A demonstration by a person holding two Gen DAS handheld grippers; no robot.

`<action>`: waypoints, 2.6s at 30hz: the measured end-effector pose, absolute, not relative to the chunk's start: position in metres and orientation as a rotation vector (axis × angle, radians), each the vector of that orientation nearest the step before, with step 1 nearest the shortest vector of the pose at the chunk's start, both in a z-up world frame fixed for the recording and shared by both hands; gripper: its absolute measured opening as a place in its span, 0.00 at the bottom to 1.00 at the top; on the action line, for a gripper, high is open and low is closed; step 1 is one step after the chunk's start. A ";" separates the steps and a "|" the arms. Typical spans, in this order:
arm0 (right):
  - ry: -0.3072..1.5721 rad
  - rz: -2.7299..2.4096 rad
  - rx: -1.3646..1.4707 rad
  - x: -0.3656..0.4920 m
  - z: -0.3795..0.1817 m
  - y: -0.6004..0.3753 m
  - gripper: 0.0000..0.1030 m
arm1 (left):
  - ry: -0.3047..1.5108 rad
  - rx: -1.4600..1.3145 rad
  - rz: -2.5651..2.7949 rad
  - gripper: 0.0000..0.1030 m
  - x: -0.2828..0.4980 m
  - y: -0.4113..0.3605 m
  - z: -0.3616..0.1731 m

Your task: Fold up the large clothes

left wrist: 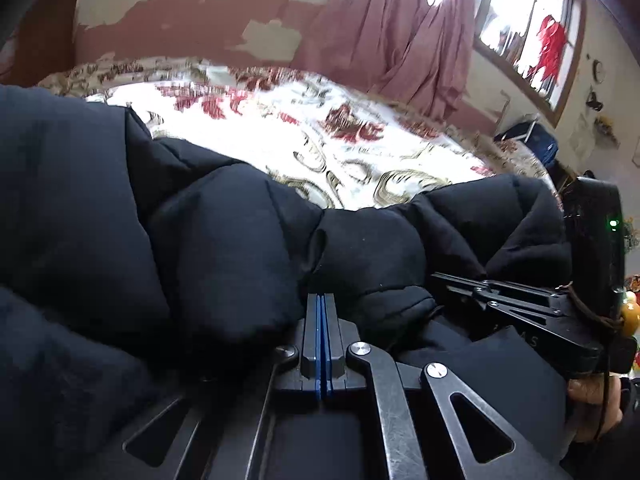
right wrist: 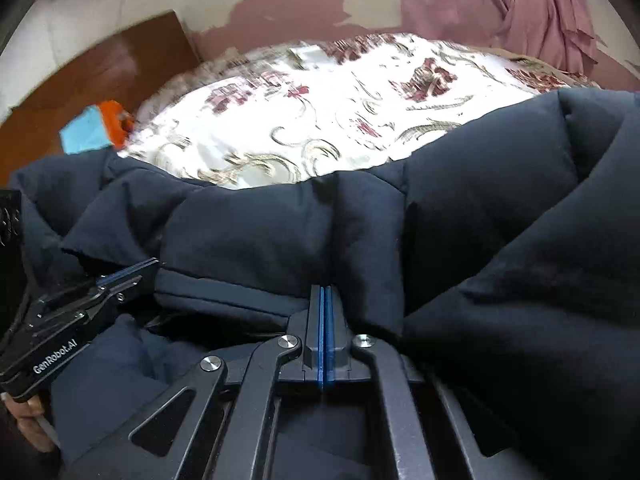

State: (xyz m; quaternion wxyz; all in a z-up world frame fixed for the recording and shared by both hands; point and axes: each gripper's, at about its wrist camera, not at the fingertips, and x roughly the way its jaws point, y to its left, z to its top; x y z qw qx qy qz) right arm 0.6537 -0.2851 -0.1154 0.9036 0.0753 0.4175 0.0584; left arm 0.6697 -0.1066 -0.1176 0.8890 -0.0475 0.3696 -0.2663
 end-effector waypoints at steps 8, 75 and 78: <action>0.755 0.177 0.178 0.618 -0.095 -0.285 0.37 | 0.600 -0.214 -0.650 0.68 0.618 -0.080 -0.100; 0.182 0.067 0.014 0.179 0.091 -0.243 0.98 | 0.359 -0.104 -0.126 1.00 0.209 0.011 0.071; 0.166 0.067 0.014 0.167 0.090 -0.243 0.98 | 0.370 -0.111 -0.121 1.00 0.195 0.015 0.065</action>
